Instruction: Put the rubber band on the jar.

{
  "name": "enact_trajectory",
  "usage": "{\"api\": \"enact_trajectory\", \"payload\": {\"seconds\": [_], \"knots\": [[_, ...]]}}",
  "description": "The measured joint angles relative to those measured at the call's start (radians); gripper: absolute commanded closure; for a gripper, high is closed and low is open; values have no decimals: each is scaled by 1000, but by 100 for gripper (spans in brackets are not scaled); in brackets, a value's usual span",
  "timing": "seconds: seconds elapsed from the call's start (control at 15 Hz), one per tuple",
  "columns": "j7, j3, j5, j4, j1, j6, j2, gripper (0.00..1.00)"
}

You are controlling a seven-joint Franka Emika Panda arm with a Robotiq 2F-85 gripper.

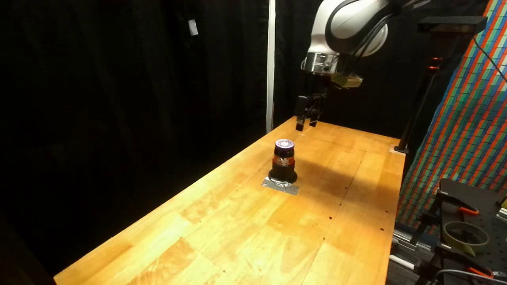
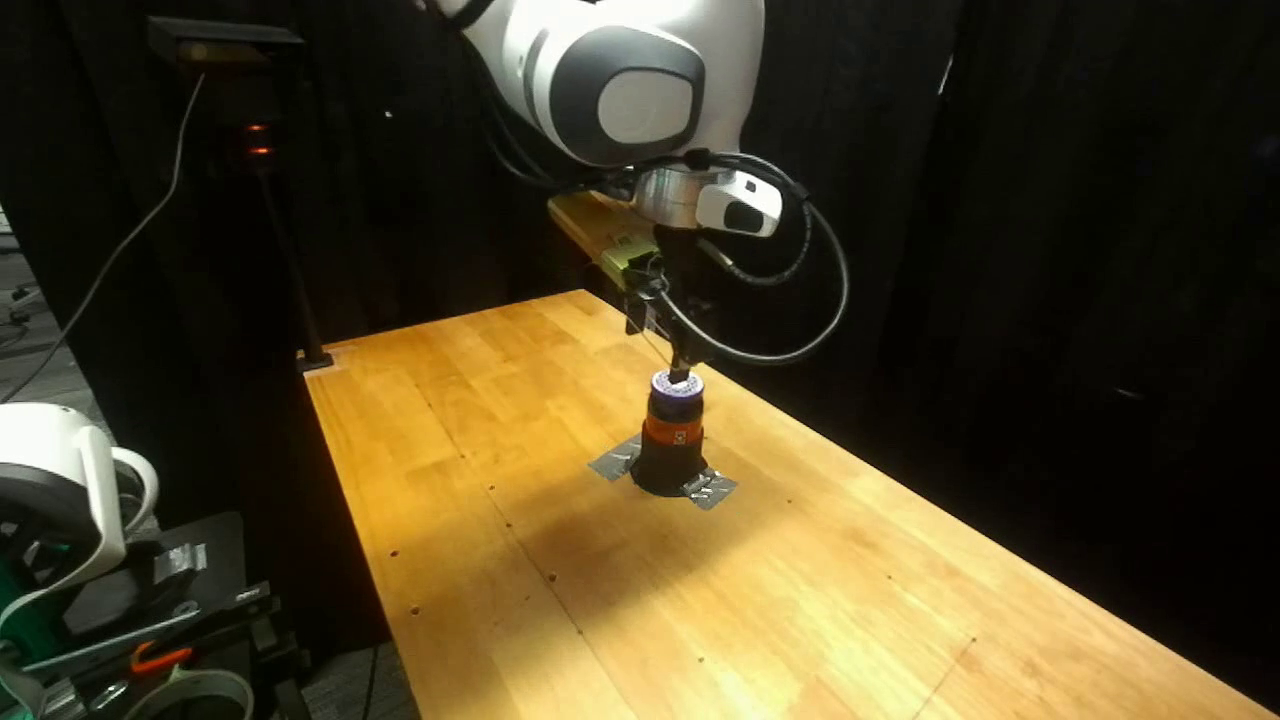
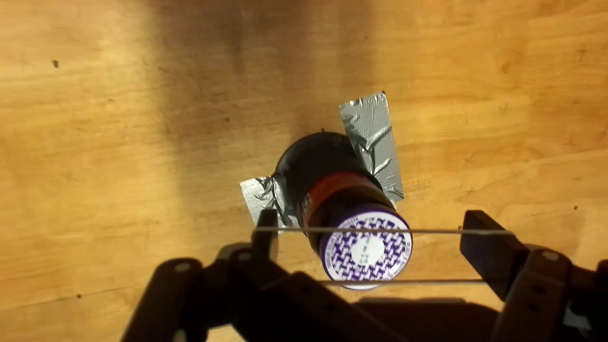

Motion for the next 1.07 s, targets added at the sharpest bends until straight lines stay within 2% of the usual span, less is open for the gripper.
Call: {"api": "enact_trajectory", "payload": {"seconds": [0.53,1.07], "knots": [[57,15,-153,357,20,-63,317,0],[30,21,-175,556,22,-187,455,0]]}}
